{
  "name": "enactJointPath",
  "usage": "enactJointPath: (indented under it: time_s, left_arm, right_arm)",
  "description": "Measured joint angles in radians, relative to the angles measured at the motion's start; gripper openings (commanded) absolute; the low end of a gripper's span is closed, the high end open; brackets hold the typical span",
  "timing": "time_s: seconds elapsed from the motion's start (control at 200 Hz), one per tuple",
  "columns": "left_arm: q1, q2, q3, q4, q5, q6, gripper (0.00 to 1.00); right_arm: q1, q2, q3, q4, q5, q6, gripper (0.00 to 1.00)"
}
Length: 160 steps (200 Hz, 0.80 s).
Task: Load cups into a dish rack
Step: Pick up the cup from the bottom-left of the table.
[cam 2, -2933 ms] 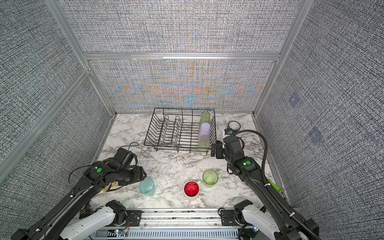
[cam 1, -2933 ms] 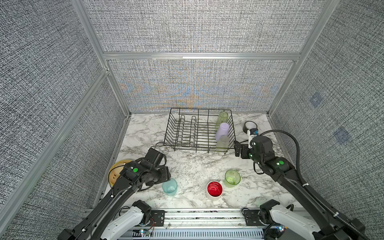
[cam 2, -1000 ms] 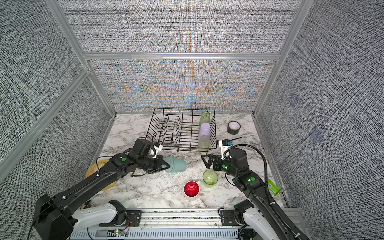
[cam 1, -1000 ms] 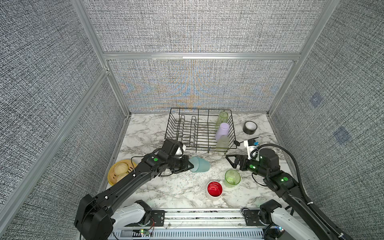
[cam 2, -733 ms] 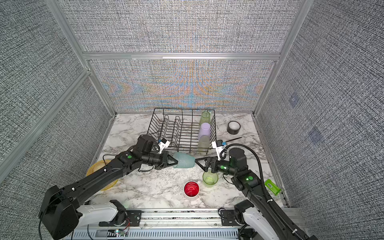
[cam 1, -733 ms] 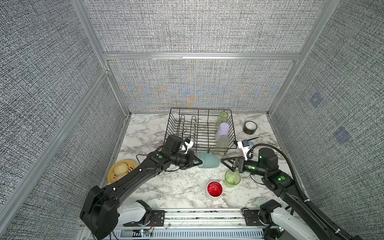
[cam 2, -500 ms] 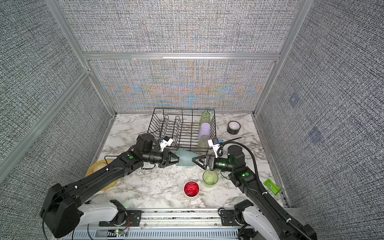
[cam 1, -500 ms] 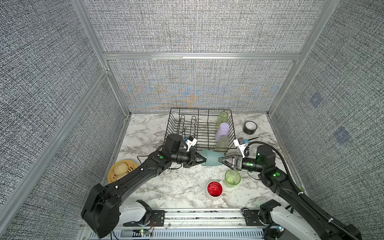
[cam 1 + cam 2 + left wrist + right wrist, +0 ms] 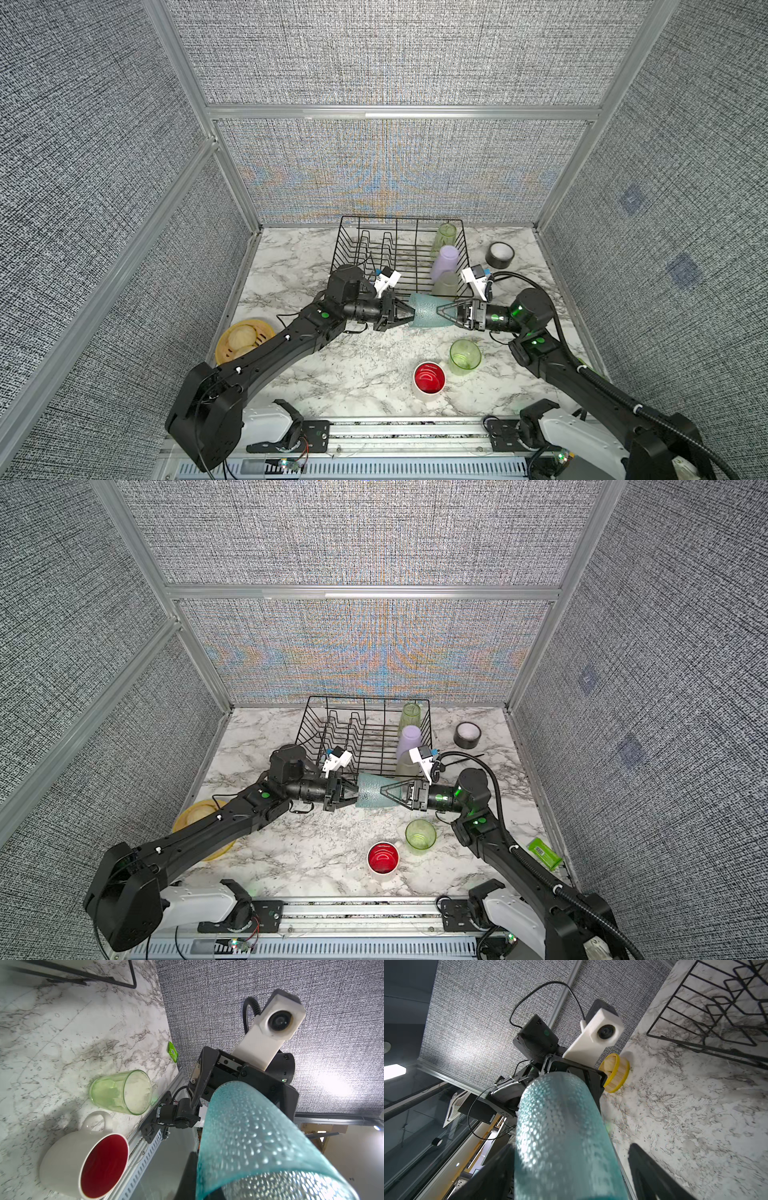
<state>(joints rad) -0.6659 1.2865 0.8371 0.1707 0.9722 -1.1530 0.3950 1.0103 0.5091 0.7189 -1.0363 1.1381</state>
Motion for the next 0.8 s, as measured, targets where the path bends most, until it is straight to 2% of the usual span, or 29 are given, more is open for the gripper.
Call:
enactJointPath:
  time_s: [0.245,0.3,0.38,0.415,0.655,0.8]
  left_arm:
    - [0.001,0.006,-0.009,0.042,0.005,-0.009,0.01]
    - [0.001,0.01,-0.01,0.048,0.003,-0.013,0.07]
    - [0.004,0.017,-0.011,0.058,-0.002,-0.018,0.27]
    - [0.002,0.022,-0.011,0.062,-0.013,-0.018,0.31]
    - [0.017,0.027,-0.011,0.013,-0.037,0.001,0.42]
    - [0.054,-0.014,-0.011,-0.083,-0.077,0.071,0.44]
  right_arm:
    - [0.024,0.038,-0.004,0.116,0.011,0.088,0.69]
    - [0.025,0.046,-0.004,0.123,0.018,0.094,0.66]
    - [0.026,0.056,-0.003,0.13,0.035,0.1,0.63]
    - [0.031,0.062,-0.002,0.13,0.043,0.105,0.62]
    - [0.035,0.07,0.028,0.087,0.076,0.08,0.58]
    - [0.036,0.044,0.111,-0.144,0.122,-0.051,0.58]
